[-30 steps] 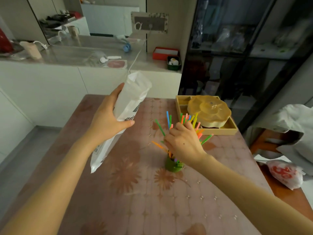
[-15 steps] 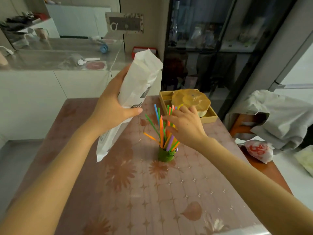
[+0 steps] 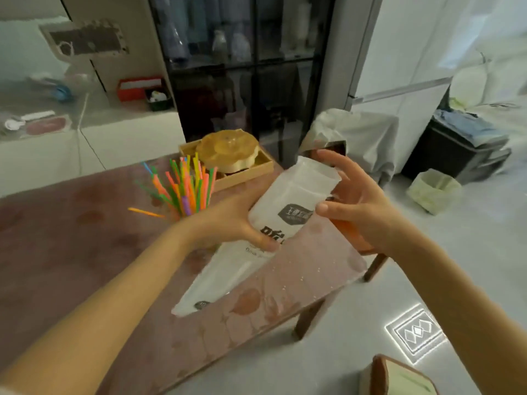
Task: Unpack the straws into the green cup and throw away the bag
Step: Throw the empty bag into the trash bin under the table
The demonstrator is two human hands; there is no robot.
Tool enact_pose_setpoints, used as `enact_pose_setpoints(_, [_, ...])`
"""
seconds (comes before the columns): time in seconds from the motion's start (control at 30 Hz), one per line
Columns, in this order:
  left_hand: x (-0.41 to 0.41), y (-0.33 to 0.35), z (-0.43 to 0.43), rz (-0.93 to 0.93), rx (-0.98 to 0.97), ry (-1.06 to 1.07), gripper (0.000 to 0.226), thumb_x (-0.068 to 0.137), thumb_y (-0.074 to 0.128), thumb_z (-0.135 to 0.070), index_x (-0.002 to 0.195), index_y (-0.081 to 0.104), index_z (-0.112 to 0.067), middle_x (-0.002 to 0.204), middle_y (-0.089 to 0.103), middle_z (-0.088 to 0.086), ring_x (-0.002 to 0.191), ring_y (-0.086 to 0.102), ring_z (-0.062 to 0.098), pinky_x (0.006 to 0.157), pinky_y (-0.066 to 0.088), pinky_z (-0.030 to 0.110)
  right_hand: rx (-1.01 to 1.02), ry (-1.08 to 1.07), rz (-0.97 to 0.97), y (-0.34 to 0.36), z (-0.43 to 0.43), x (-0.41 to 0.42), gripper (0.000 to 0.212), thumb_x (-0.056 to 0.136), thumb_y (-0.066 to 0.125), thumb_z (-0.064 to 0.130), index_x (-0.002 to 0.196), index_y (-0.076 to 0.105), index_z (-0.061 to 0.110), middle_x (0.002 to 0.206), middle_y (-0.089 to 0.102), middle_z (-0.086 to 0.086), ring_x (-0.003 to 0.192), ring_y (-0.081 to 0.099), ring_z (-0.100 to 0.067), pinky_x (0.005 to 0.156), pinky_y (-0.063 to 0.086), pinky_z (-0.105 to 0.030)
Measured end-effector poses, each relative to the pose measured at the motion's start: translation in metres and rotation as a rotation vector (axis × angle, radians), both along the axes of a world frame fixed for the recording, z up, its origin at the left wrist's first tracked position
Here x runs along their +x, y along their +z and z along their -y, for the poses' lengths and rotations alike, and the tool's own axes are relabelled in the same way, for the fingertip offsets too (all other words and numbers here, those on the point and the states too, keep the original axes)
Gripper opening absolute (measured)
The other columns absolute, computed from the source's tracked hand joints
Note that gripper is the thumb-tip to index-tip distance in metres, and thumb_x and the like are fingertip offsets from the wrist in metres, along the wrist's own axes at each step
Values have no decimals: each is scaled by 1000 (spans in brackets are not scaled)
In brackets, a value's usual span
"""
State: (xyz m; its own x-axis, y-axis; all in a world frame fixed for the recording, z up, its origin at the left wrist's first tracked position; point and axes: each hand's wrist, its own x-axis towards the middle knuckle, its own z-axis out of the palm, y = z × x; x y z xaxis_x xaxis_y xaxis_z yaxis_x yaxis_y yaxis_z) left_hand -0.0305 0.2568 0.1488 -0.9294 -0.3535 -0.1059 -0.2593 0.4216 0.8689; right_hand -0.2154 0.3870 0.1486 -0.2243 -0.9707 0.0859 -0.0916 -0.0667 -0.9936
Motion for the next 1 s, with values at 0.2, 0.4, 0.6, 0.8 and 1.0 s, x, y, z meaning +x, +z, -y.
enact_pose_setpoints(0.2, [-105, -65, -108, 144, 105, -94, 61, 70, 79, -14, 122, 51, -30, 119, 62, -11, 107, 59, 6, 92, 50, 31, 163, -264, -246, -48, -122, -87, 19, 72, 75, 21, 87, 65, 19, 90, 67, -1, 79, 69, -4, 68, 59, -26])
enact_pose_setpoints(0.4, [-193, -152, -204, 208, 8, 54, 62, 75, 75, -22, 128, 45, -31, 120, 52, -10, 105, 50, 8, 87, 40, 23, 376, -401, -673, -114, -235, -163, 5, 85, 67, 16, 82, 63, 15, 74, 58, 12, 56, 48, 11, 48, 37, -2])
enact_pose_setpoints(0.6, [-238, -285, -264, 393, -111, 77, 39, 85, 62, -19, 123, 56, -14, 124, 58, 6, 111, 55, 21, 96, 43, 33, 493, -695, -925, -220, -312, -227, 9, 82, 71, 11, 80, 68, 2, 66, 68, -14, 52, 44, -21, 49, 25, -14])
enact_pose_setpoints(0.8, [-282, -430, -315, 564, -302, -263, 30, 88, 54, -23, 114, 61, -8, 119, 61, 12, 111, 52, 29, 91, 43, 35, 506, -841, -958, -337, -355, -278, 9, 79, 72, 5, 79, 66, -1, 62, 69, -16, 47, 58, -27, 51, 26, -14])
enact_pose_setpoints(1.0, [-327, -589, -340, 694, -409, -527, 44, 85, 57, -40, 121, 53, -15, 123, 57, 11, 112, 51, 29, 95, 42, 40, 491, -845, -923, -444, -381, -312, 14, 81, 67, 10, 84, 67, -4, 75, 73, -18, 58, 68, -32, 56, 45, -27])
